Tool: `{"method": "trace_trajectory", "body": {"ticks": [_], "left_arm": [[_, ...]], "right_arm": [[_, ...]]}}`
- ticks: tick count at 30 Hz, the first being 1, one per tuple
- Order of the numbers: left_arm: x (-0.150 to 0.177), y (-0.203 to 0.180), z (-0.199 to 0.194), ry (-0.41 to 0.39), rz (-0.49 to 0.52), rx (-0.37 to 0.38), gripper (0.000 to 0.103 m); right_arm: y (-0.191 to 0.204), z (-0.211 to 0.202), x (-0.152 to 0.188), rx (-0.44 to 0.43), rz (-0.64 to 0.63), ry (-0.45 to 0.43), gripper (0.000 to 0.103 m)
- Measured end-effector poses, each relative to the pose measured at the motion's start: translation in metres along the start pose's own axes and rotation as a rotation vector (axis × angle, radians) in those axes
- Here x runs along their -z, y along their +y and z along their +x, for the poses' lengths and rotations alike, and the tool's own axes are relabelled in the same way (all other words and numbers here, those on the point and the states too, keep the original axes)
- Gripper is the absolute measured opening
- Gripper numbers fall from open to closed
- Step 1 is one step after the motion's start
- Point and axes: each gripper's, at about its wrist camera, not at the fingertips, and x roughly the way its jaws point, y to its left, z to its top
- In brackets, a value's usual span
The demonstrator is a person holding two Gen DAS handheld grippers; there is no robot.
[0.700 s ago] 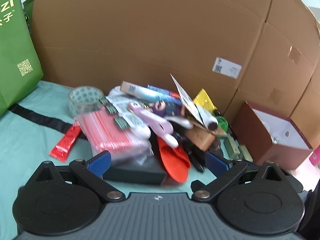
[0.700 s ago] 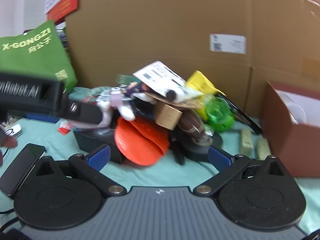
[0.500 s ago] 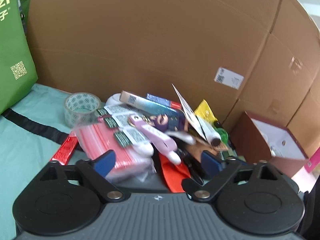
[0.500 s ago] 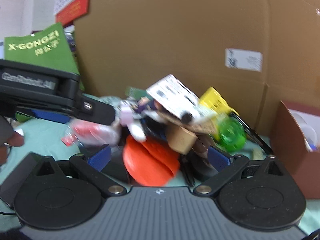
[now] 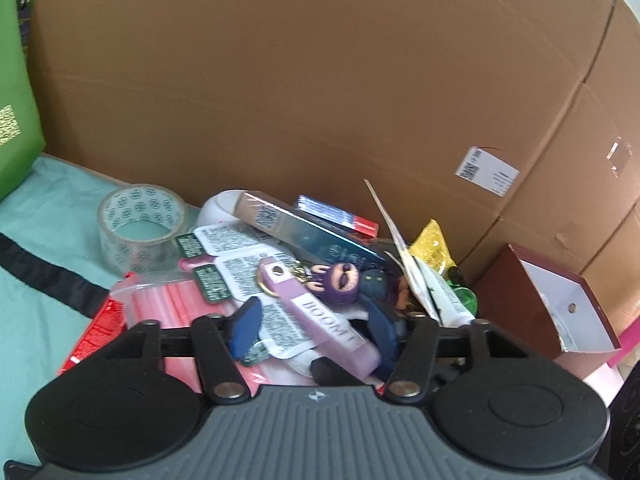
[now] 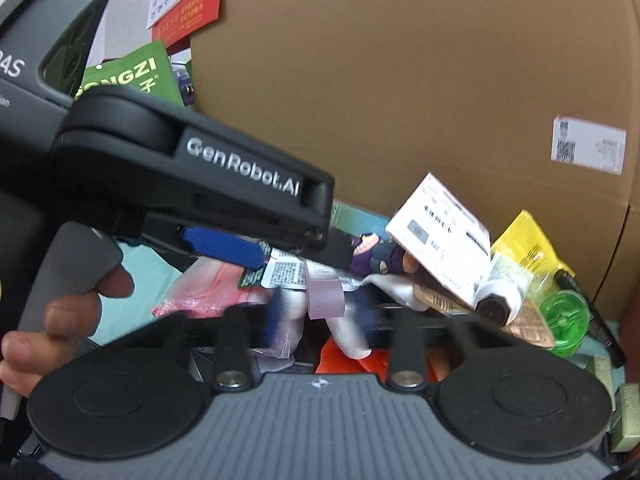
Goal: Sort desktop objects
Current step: 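Grasp the purple figure with the left tool while the right tool grasps its pink strap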
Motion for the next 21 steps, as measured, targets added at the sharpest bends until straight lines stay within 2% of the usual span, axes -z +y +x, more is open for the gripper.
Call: {"method": "trace_trajectory", "body": {"ticks": [3, 8, 13, 19, 21], "left_arm": [[0.005, -0.007, -0.002, 0.000, 0.035, -0.007, 0.053], [0.021, -0.020, -0.013, 0.014, 0.056, 0.030, 0.053], [0.051, -0.037, -0.018, 0.081, 0.072, 0.080, 0.056], [0.088, -0.054, -0.008, 0.173, 0.104, 0.068, 0.059], [0.099, -0.059, 0.001, 0.226, 0.100, 0.076, 0.061]], "right_arm": [[0.000, -0.010, 0.003, -0.009, -0.006, 0.004, 0.015], [0.000, -0.038, 0.012, -0.027, -0.034, 0.015, 0.015], [-0.012, -0.074, 0.034, -0.021, -0.005, 0.058, 0.015], [-0.037, -0.110, 0.075, 0.044, 0.058, 0.142, 0.015], [-0.045, -0.121, 0.090, 0.071, 0.083, 0.180, 0.015]]}}
